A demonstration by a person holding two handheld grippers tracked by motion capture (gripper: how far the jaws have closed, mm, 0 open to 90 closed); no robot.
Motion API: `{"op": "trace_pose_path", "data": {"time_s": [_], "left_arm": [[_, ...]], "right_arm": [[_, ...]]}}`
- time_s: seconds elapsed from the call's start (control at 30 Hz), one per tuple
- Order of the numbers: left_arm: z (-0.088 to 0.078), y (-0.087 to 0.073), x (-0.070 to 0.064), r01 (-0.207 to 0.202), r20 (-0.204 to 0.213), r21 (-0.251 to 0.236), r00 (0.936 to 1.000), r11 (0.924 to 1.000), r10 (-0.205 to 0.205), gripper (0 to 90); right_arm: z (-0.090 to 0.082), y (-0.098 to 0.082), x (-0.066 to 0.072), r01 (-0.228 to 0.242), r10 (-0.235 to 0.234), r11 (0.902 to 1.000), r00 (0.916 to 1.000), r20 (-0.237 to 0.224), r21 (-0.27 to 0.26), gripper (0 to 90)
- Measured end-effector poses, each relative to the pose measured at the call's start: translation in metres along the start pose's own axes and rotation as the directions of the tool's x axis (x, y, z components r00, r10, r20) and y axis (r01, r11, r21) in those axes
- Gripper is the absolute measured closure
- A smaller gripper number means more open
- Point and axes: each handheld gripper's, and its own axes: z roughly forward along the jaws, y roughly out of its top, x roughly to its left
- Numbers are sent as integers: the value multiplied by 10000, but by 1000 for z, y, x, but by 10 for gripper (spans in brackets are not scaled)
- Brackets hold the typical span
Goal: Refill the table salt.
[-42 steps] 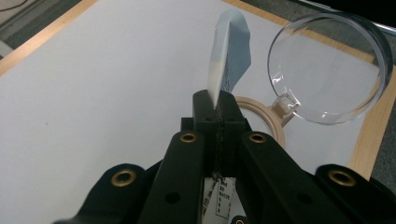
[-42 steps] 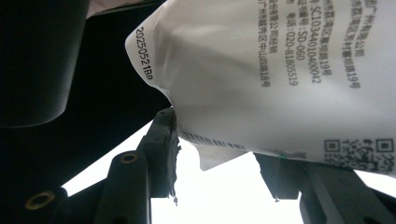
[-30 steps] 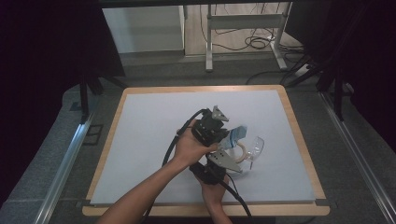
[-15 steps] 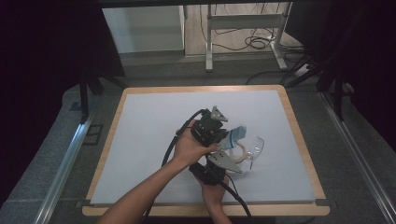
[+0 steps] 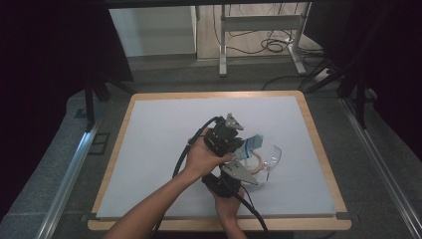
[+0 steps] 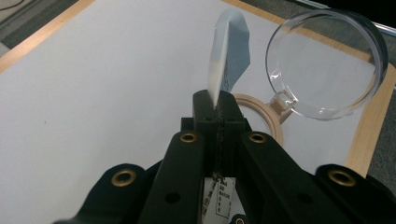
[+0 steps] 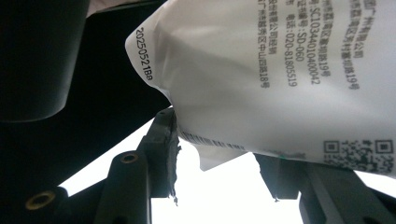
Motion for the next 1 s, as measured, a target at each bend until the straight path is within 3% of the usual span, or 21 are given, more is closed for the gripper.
{"op": "trace_pose_path", "data": {"time_s": [1.0], "left_arm": [[4,5,-3,-184,-7,204,9998,9996,184,898]], "right_arm": [[-1,2,-3,-80,81,9999,9999,95,-114,529]]}}
